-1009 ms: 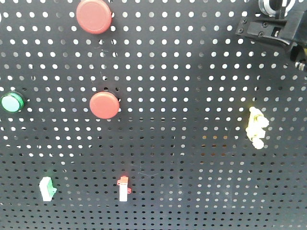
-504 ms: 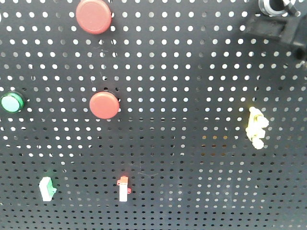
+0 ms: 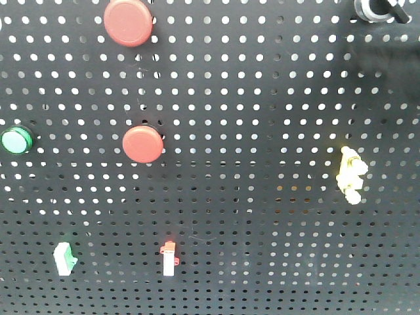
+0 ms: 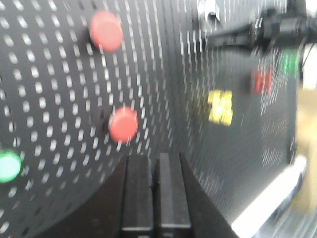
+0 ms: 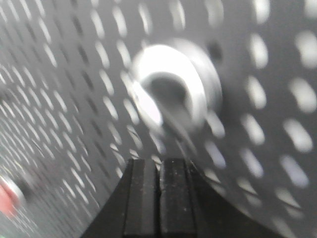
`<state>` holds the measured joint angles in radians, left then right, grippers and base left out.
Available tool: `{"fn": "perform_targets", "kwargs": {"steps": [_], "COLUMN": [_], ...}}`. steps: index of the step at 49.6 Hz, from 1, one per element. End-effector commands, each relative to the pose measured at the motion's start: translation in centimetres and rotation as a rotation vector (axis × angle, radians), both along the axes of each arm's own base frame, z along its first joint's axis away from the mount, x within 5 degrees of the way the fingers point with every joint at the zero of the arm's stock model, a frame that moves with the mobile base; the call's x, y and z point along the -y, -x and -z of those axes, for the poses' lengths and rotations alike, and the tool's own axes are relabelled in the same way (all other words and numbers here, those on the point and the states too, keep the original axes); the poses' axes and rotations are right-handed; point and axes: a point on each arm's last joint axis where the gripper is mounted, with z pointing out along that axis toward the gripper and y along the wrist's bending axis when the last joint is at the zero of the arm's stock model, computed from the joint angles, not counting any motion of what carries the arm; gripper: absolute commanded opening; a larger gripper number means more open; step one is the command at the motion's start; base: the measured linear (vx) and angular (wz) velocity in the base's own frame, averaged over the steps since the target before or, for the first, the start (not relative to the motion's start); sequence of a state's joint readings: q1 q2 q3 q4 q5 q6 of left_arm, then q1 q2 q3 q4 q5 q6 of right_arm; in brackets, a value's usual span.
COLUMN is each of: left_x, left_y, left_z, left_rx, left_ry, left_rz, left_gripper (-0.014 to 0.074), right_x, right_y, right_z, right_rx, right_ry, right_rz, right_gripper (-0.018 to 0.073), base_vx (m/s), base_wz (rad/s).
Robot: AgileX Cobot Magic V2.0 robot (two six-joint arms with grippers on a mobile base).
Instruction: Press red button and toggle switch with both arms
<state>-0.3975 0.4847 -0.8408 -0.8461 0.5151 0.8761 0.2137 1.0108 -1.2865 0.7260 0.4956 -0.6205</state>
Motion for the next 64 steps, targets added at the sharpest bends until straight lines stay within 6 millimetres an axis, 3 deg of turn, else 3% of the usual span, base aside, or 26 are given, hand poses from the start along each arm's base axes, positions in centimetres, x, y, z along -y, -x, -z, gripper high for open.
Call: {"fn": "perform_targets", "kwargs": {"steps": [1,12,22,28,37,53,64], "left_x": [-0.3,-0.7,-1.6,-1.9,-2.3,-2.3,-2.3], "left_y": [-0.1,-0.1,2.5,3.0,1.6,1.1,1.1], "left_z": [-0.1,4.7,9.5,12.1,14.0,15.7,15.7], "left_rx": [-0.003,-0.065,-0.074,-0.078,-0.057,-0.091,-0.091], "left_ry": [0.033,-0.068,-0.063,-0.051,0.004,-0.008,-0.008], "left_rz": [-0.039,-0.079,-0.064,-0.071,-0.175,-0.191,-0.191], "left_gripper": [0.0002,0.0002,0.0002,0.0002,0.0002,0.0002,0.0002], "right_x": [1.2,2.8,4.4,5.0,5.5,5.3,5.2], "right_y": [2.2,7.7,13.9,16.7,17.8,16.7,16.7], "right_z": [-0.6,4.2,9.9,13.2,16.6,19.0,19.2], "right_rx": [0.092,0.109,0.186,0.226,0.275,0.216,0.203], "right_ry": [0.015,0.109,0.132,0.090,0.092,0.078,0.085], "right_rz": [0.076,0.121,0.162,0.171,0.200,0.198,0.191], "right_gripper": [-0.0003,-0.0003,-0.0003,-0.0003,-0.0003,-0.0003,-0.0003], "base_vx": [0.00,0.00,0.00,0.00,0.00,0.00,0.00], "base_wz": [0.00,0.00,0.00,0.00,0.00,0.00,0.00]}}
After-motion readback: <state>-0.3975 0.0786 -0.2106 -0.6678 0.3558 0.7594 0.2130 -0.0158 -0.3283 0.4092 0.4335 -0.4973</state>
